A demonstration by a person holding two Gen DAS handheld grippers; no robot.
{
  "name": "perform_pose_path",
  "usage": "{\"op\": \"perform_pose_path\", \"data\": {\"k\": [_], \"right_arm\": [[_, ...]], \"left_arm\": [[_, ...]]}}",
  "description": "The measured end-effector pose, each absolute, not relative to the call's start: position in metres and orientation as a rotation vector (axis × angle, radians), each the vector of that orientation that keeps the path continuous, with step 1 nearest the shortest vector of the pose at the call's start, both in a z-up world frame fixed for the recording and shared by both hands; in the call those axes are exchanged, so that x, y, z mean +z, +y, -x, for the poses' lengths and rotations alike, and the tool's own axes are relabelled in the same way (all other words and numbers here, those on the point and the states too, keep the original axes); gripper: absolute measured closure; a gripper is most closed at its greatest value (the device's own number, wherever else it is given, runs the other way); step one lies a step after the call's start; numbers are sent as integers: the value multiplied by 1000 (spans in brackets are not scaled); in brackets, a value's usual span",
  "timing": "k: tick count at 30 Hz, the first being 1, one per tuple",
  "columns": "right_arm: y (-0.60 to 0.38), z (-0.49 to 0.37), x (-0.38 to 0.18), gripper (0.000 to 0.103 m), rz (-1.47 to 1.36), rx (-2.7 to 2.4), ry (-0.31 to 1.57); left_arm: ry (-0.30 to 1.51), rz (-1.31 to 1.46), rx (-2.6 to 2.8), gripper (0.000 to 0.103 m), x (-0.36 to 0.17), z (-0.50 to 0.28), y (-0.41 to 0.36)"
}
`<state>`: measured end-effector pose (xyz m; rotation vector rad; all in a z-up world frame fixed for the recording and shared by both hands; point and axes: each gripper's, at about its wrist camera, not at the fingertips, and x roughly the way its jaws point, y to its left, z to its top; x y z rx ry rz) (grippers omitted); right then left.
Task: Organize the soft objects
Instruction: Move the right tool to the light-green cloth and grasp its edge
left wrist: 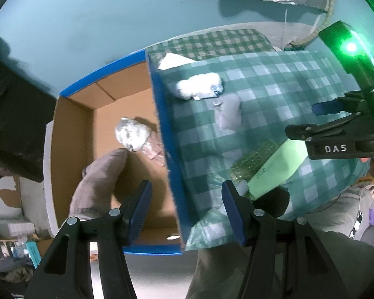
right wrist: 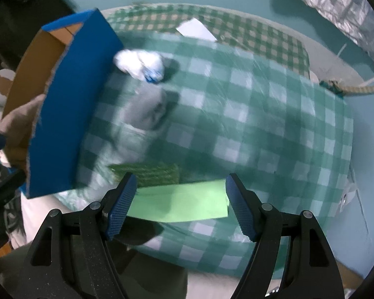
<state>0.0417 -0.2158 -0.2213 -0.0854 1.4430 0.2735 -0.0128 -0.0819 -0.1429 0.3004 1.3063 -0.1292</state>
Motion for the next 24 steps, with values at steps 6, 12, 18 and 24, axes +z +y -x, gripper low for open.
{"op": "perform_pose_path", "data": {"k": [6, 12, 18, 24], "right_arm": [[-231, -33, -249, 28, 86, 270, 1476], [-235, -24, -272, 28, 110, 299, 1497], [-236, -18, -295, 28, 141, 312, 1506], [-242, -15, -312, 28, 168, 301, 1507]], "left_arm": [[1316, -302, -156, 44, -154, 14, -98], [1338, -281, -170, 43, -169, 9, -109], [1355, -301, -177, 43, -183, 6, -118], [1372, -311, -174, 43, -190, 5, -121]]}}
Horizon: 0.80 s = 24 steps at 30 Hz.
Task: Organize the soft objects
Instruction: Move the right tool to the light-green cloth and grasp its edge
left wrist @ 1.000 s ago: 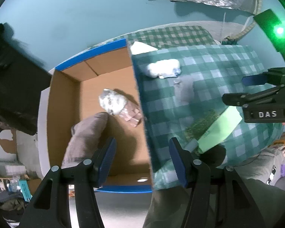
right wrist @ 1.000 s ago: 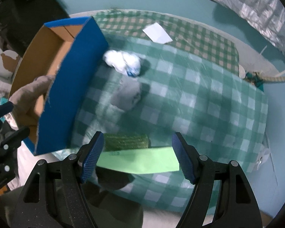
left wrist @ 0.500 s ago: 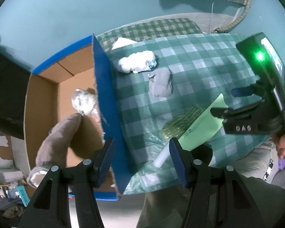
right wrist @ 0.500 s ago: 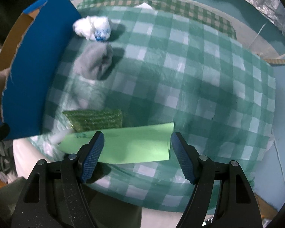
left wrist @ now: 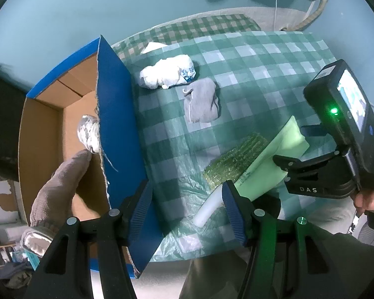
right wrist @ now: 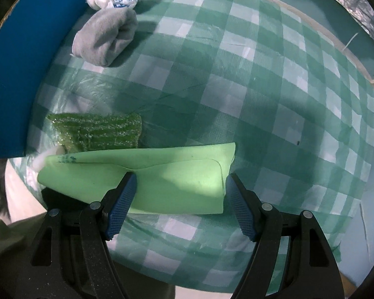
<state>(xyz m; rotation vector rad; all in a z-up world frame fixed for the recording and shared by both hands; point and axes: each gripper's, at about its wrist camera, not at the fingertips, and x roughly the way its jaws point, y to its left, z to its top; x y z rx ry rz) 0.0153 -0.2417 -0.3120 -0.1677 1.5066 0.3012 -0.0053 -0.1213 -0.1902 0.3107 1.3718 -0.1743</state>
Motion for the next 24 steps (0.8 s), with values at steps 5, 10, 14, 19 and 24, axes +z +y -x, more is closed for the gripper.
{"op": "perform_pose_path", "data": {"k": [5, 10, 14, 19, 24], "right_arm": [[-243, -13, -312, 29, 182, 311, 1474], [-242, -4, -309, 54, 240, 295, 1440], [-256, -5, -306, 90, 234, 283, 1434], [-281, -10, -307, 94, 150, 248, 1468], [-298, -15, -303, 59, 35, 255, 1510]], "left_arm": [[1377, -318, -171, 43, -192, 5, -122], [1374, -324, -171, 40, -193, 3, -124], [1372, -328, -177, 40, -193, 0, -127], [1368, -350, -194, 39, -194, -3, -133], [1373, -357, -205, 38, -197, -4, -136]]}}
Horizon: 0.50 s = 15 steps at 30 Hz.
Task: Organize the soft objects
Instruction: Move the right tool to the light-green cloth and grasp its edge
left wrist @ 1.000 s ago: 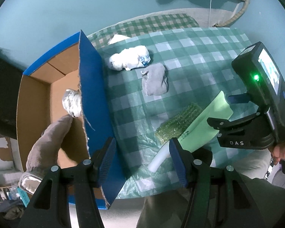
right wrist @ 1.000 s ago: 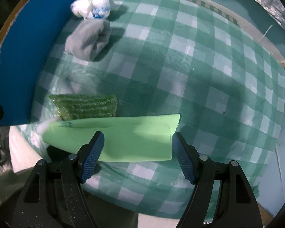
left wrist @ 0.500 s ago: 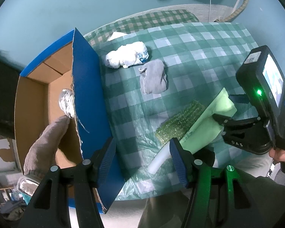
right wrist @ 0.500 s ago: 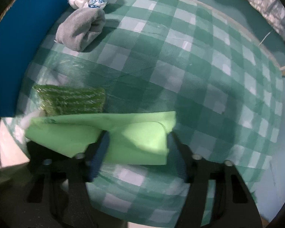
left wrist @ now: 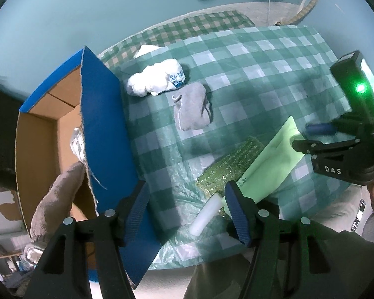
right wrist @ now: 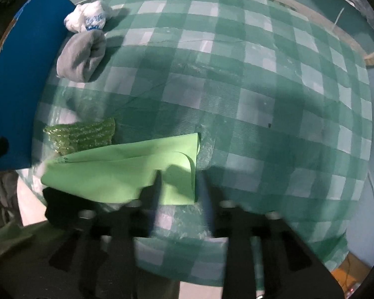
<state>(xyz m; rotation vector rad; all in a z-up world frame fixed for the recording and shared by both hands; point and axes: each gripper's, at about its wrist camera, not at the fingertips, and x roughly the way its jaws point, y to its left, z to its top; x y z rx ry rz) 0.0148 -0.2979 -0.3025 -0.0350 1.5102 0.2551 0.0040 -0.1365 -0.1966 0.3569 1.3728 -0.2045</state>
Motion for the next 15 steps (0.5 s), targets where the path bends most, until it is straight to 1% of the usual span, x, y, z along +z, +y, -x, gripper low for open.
{"op": "perform_pose_path", "data": {"k": [1, 2, 10, 15], "right_arm": [[-298, -14, -299, 51, 40, 254, 1500], [-298, -14, -295, 49, 44, 256, 1485], [-282, -13, -277, 44, 20, 323, 1476], [-252, -13, -279, 44, 29, 316, 1529]], "left_arm": [[1377, -357, -207, 38, -198, -4, -137], [1381, -358, -210, 38, -199, -3, -137], [1398, -379, -232, 38, -205, 5, -134], [1410, -356, -222, 38, -205, 13, -122]]}}
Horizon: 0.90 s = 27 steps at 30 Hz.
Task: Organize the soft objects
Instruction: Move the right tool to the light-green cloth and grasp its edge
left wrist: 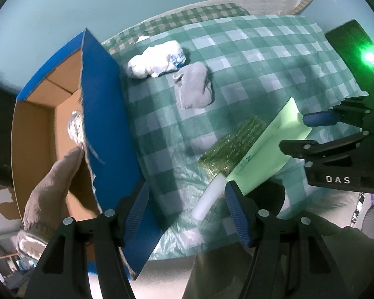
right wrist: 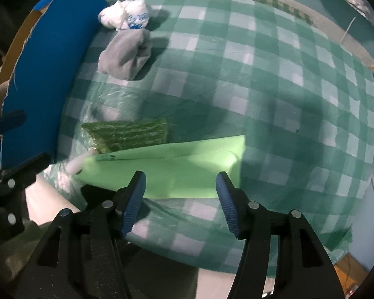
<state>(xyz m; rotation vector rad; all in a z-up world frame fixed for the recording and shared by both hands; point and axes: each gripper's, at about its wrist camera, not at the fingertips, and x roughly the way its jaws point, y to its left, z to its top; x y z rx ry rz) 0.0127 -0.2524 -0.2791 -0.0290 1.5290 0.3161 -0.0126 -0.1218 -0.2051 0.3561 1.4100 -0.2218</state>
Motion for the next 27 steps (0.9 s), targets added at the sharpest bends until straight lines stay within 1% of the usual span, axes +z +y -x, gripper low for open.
{"op": "perform_pose_path", "data": {"k": [15, 27], "right_arm": [[-196, -7, -275, 44, 60, 389, 1520], [-165, -3, -282, 44, 107, 372, 1538]], "left_arm": [[1418, -315, -211, 38, -198, 31, -94], [1390, -351, -222, 37, -198, 34, -87]]}}
